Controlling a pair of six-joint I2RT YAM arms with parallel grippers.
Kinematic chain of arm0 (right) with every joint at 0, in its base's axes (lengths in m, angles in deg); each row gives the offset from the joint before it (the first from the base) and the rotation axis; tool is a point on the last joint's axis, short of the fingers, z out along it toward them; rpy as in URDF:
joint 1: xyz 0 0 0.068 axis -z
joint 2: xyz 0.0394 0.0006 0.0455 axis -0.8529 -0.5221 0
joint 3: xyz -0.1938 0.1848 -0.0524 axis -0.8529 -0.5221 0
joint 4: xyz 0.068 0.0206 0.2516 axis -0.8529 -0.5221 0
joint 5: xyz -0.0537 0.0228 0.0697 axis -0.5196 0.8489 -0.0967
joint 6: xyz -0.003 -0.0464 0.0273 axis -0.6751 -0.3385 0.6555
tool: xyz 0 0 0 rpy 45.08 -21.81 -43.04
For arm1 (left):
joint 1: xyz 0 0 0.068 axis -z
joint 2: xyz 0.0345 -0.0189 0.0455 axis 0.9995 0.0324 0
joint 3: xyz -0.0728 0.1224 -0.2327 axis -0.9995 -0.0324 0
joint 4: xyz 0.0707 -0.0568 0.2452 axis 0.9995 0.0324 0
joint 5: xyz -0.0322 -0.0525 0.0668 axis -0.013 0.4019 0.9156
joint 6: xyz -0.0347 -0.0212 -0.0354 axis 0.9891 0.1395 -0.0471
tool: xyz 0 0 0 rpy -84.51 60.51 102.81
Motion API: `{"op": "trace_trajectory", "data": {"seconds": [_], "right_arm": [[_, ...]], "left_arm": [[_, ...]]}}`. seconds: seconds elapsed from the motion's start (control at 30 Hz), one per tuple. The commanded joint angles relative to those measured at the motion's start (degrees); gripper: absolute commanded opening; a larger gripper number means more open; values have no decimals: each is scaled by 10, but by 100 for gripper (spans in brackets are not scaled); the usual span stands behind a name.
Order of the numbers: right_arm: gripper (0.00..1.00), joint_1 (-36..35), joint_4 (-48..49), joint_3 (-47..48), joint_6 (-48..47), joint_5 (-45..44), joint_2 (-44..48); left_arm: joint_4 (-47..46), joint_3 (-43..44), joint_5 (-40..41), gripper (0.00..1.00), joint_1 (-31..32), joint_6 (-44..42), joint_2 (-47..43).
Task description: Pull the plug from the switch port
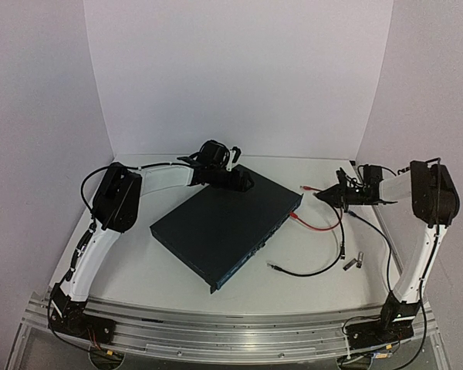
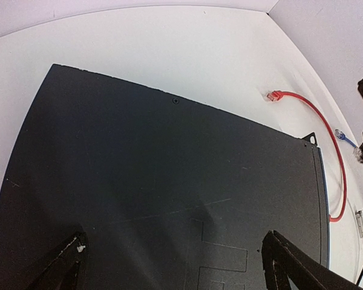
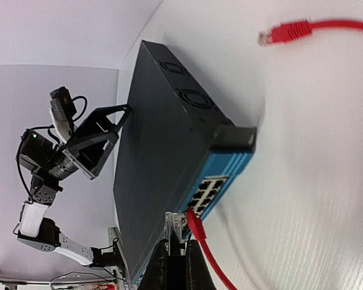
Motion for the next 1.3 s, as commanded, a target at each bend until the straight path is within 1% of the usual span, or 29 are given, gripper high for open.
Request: {"op": "trace_trajectory", "data": {"seconds": [0.0, 0.1, 0.17, 0.27, 0.33, 0.4, 0.47, 0.53, 0.6, 0.67, 0.73, 0.8, 0.9, 0.97, 1.0, 1.07, 1.1, 1.17, 1.2, 1.27], "right_arm": [[0, 5, 5, 36, 16, -52, 31], [0, 22, 1, 47, 21, -105, 34], [0, 30, -18, 49, 11, -159, 42], [0, 32, -119, 69, -47, -265, 49], [0, 32, -156, 74, -79, -311, 47], [0, 32, -184, 78, -99, -334, 41], [1, 32, -190, 78, -108, -340, 31], [4, 33, -191, 77, -107, -342, 22], [14, 34, -193, 77, -108, -356, 19], [28, 34, -196, 74, -114, -376, 25], [39, 34, -199, 72, -120, -388, 37], [47, 34, -202, 69, -125, -394, 53], [57, 34, -210, 67, -134, -399, 74], [63, 34, -211, 67, -138, -365, 84], [67, 33, -211, 69, -140, -335, 86], [79, 18, -213, 72, -150, -312, 88], [83, 7, -215, 74, -167, -311, 88], [84, -14, -225, 83, -193, -296, 83], [85, -22, -225, 87, -203, -267, 78], [86, -35, -224, 100, -211, -177, 60]], "left_arm": [[123, -27, 6, 100, -14, 23, 62], [119, -27, 4, 100, -14, 23, 62], [117, -25, 3, 100, -14, 24, 63], [116, -24, 4, 100, -14, 26, 64], [116, -25, 6, 100, -14, 27, 63], [115, -25, 7, 100, -15, 27, 63], [117, -27, 7, 100, -14, 28, 62], [118, -26, 8, 100, -15, 28, 62], [120, -27, 9, 100, -14, 28, 61], [120, -26, 9, 100, -15, 28, 61], [120, -25, 9, 100, -15, 28, 61], [119, -24, 9, 100, -15, 27, 62], [119, -22, 7, 100, -15, 28, 64], [118, -23, 7, 100, -15, 29, 62], [118, -25, 7, 100, -15, 29, 62], [118, -26, 7, 100, -15, 29, 61], [118, -26, 6, 100, -15, 29, 61], [119, -25, 6, 100, -15, 28, 61], [119, -26, 5, 100, -15, 28, 60], [119, -27, 6, 100, -15, 28, 59]]}}
